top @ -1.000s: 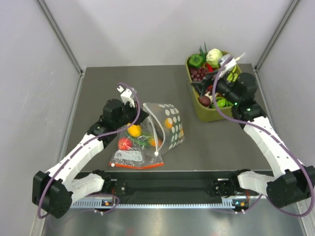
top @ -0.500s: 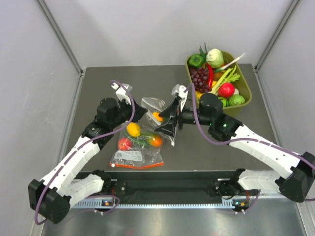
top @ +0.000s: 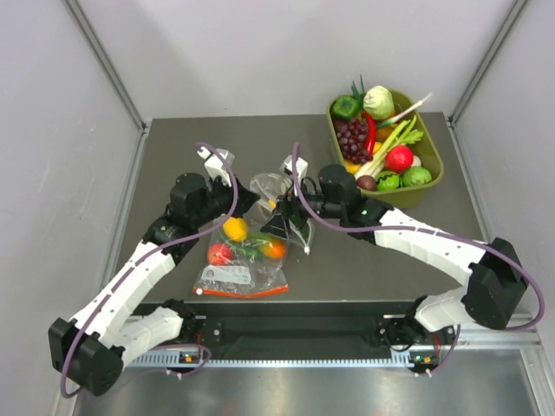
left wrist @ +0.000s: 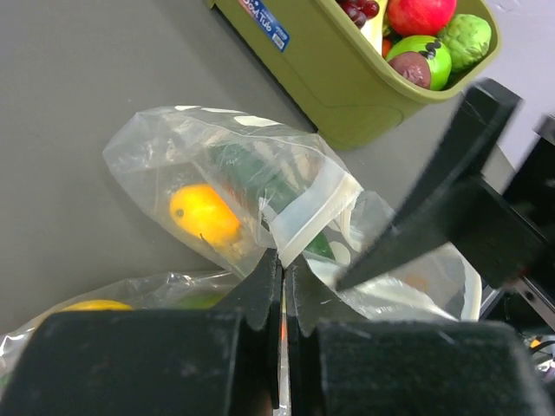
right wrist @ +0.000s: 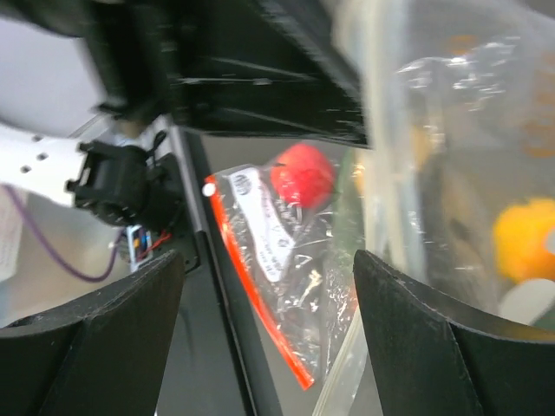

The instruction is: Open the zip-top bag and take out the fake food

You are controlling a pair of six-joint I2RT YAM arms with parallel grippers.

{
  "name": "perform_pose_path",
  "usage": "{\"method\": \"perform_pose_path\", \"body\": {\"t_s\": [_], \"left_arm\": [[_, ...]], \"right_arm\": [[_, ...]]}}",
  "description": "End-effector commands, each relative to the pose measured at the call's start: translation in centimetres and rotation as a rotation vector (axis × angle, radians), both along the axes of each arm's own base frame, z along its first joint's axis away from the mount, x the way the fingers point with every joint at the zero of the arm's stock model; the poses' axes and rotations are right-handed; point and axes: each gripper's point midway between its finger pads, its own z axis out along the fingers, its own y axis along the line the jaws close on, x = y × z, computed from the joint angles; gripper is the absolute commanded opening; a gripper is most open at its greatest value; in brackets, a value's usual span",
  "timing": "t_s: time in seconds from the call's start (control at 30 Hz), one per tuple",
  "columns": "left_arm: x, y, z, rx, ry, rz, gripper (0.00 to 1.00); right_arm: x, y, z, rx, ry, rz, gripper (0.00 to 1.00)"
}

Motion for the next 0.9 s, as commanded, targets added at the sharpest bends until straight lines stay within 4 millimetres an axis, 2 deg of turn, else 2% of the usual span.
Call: {"method": "perform_pose_path", "body": {"t_s": [0.0,0.2,0.3,0.4,0.5,0.53,0.67,0.77,0.87], "left_arm": [[-0.4,-0.3,3.6,-0.028,-0.119,-0.043,0.00],[-0.4,-0.4,3.0,-0.011,-0.116,-0.059,0.00],[-0.4,-0.7,2.9,-0.015,-0.123,-0.075,0.00],[-0.6,-1.1,3.4,-0.030,-0.141,-0.101,0.00],[-0.8,-1.5,3.6,-0.035,-0.146,-0.132,0.00],[-1.0,-1.6,3.6,-0.036,-0.149,-0.143,0.00],[-1.2,-1.6,3.9,-0.039,-0.160,-0.153,0.00],[-1.3,-1.7,4.3,-0.047,-0.172,-0.158,0.00],[-1.2,-1.7,4.4,-0.051,-0.168,-0.158,0.00]], "right_arm": [[3.3,-0.5,3.5,0.076,-0.054,-0.145,0.78],[5.3,-2.9,5.0,0.185,-0.040,-0.281,0.79],[6.5,-4.2,4.2,0.170,-0.028,-0.349,0.80],[7.3,-4.2,2.4,0.111,-0.014,-0.373,0.79],[7.9,-4.1,0.8,0.072,-0.001,-0.390,0.72],[8.2,-4.2,0.5,0.063,0.002,-0.400,0.67],[9.4,-5.0,-0.3,0.022,-0.016,-0.471,0.57],[9.4,-5.4,0.2,0.012,-0.042,-0.485,0.56],[7.9,-5.6,4.8,0.141,-0.097,-0.446,0.57]]}}
